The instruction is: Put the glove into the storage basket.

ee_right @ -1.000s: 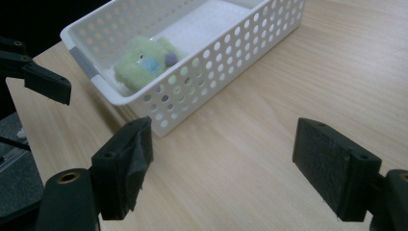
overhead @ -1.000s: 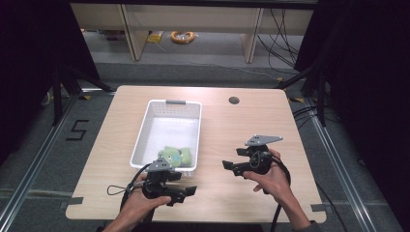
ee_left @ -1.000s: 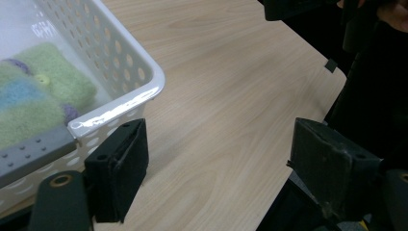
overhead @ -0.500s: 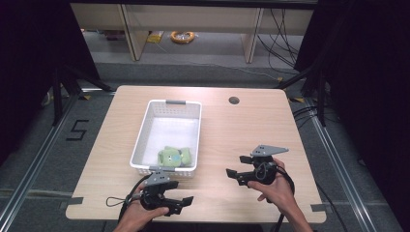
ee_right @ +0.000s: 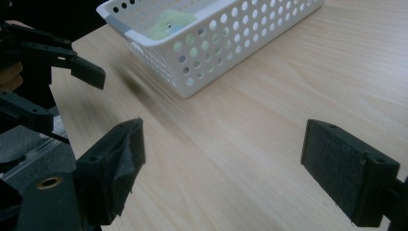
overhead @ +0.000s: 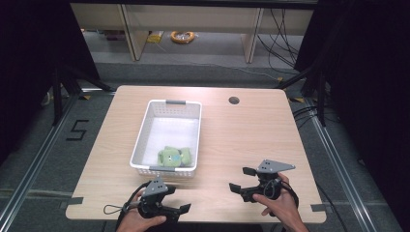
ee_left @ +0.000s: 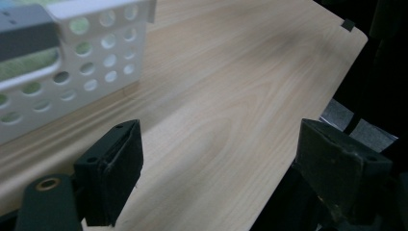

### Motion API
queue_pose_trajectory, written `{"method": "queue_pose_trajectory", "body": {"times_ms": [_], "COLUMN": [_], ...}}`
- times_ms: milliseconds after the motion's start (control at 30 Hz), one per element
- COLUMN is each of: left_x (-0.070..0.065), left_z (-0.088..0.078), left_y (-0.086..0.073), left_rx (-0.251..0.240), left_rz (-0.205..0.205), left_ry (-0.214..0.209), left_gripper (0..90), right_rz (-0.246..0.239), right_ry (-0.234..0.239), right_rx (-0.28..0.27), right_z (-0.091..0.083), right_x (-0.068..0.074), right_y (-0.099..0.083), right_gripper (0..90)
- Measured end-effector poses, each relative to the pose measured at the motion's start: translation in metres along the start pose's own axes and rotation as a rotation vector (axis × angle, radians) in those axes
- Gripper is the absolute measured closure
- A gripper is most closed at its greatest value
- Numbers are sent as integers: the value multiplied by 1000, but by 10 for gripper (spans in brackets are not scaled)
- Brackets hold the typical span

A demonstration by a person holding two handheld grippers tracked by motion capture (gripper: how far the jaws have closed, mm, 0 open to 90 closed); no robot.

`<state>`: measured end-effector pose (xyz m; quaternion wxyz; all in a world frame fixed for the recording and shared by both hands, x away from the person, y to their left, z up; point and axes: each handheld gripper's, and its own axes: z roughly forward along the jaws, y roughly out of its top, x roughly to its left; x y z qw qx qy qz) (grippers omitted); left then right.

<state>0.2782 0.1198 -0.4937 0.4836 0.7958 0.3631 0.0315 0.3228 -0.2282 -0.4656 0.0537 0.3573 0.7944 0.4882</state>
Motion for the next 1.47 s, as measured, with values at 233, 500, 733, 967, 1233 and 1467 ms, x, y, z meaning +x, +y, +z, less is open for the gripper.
{"method": "queue_pose_trajectory", "body": {"times_ms": [233,500,733,967,1233,1467], "left_x": [-4,-7,-10,-10,-10,-10], "left_z": [4,3,4,7,7,7], "left_y": [-8,-12,-15,-16,-16,-16], "left_rx": [0,7,57,39,39,42], "left_rz": [35,42,64,84,84,70], "left_ry": [2,22,-4,0,1,15], "left_gripper": [155,155,155,155,155,155], "right_rz": [12,-3,-37,-60,-69,-59], "right_ry": [-21,-30,-43,-58,-42,-48], "right_rx": [-4,36,46,72,73,76], "right_z": [-6,-10,-16,-18,-14,-15], "right_x": [1,6,9,10,9,10], "right_y": [-16,-33,-44,-50,-51,-51], "right_gripper": [167,169,169,168,168,168]}}
